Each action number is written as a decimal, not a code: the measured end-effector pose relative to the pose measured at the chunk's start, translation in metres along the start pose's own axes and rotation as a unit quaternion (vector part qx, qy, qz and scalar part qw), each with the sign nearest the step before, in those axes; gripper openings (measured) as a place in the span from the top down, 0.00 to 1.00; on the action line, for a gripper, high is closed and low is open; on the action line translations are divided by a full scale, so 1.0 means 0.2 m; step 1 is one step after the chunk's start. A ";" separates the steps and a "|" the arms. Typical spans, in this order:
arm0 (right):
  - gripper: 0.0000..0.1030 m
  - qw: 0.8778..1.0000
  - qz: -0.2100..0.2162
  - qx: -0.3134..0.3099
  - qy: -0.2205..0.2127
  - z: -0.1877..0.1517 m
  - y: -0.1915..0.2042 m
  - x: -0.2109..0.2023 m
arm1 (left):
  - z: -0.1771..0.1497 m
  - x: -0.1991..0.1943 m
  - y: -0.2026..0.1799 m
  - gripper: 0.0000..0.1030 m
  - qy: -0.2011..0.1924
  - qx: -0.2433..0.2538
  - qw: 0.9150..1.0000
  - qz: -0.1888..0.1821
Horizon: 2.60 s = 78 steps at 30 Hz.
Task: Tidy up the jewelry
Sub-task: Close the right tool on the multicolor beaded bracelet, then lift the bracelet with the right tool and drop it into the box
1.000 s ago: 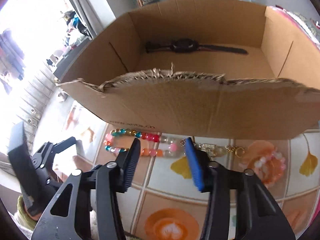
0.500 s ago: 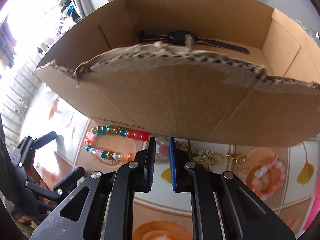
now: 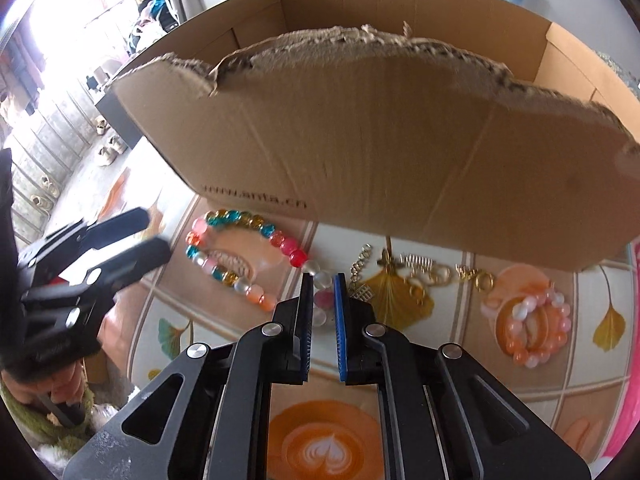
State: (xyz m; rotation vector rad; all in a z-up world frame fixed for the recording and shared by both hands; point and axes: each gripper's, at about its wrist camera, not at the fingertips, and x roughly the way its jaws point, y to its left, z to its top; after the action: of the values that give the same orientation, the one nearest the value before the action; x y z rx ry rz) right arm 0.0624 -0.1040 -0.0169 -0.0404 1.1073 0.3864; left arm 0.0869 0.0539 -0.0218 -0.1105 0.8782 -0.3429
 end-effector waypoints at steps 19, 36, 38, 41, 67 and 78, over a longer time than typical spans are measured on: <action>0.88 0.997 0.048 0.062 -0.024 -0.03 -0.23 -0.13 | -0.01 0.10 -0.14 0.91 0.052 0.050 0.997 0.010; 0.90 0.997 0.053 0.048 -0.010 0.01 -0.28 -0.07 | -0.09 0.04 -0.14 0.91 0.051 0.026 0.998 0.021; 0.92 0.998 0.049 0.044 -0.015 0.01 -0.23 -0.05 | -0.09 0.04 -0.14 0.91 0.047 0.025 0.998 0.021; 0.93 0.998 0.046 0.042 -0.026 0.02 -0.24 -0.07 | -0.09 0.02 -0.13 0.91 0.040 0.023 0.999 0.022; 0.93 0.974 0.085 -0.034 -0.207 0.49 -0.20 -0.68 | 0.61 -0.63 -0.32 0.91 -0.160 0.131 0.978 -0.012; 0.93 0.994 0.107 -0.032 0.007 0.98 -0.40 0.03 | 0.93 0.09 -0.20 0.91 -0.011 0.151 0.988 0.037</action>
State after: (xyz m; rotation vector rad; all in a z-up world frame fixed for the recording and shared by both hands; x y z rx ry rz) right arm 0.2610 -0.1335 0.0537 0.0184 1.1173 0.6142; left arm 0.2310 0.0015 0.0922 0.1979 0.7971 -0.4000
